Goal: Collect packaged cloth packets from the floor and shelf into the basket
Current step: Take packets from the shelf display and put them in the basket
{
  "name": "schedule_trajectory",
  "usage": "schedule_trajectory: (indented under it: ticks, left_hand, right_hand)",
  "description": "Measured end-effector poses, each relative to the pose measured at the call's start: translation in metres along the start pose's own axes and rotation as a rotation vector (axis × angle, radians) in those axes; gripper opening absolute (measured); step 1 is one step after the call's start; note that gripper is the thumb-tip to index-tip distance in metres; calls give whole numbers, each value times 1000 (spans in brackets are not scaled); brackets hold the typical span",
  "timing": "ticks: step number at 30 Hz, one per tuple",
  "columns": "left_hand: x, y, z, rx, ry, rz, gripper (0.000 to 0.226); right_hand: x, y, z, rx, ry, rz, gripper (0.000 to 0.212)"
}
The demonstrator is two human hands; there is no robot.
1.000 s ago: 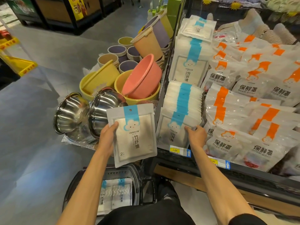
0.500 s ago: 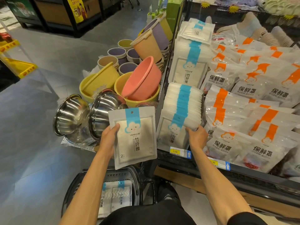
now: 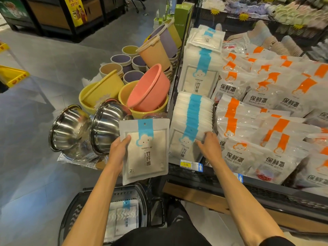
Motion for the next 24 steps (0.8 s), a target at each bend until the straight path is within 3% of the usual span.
schedule_trajectory:
  ticks: [6, 14, 24]
  left_hand:
    - [15, 24, 9, -125, 141, -112, 24]
    - [45, 72, 27, -254, 292, -310, 18]
    - [72, 126, 52, -200, 394, -431, 11]
  right_hand:
    - [-5, -30, -44, 213, -213, -186, 62]
    - [20, -101, -127, 339, -540, -133, 59]
    - [20, -121, -151, 286, -600, -194, 57]
Point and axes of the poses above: each hand's wrist, its own x-axis away from the middle knuckle, its own y-axis out of the palm, z = x × y, the point moved 10 cm from there along -x, towards the middle knuckle, and after that the axes turned 13 degrees about z, right-handed, at the moved point
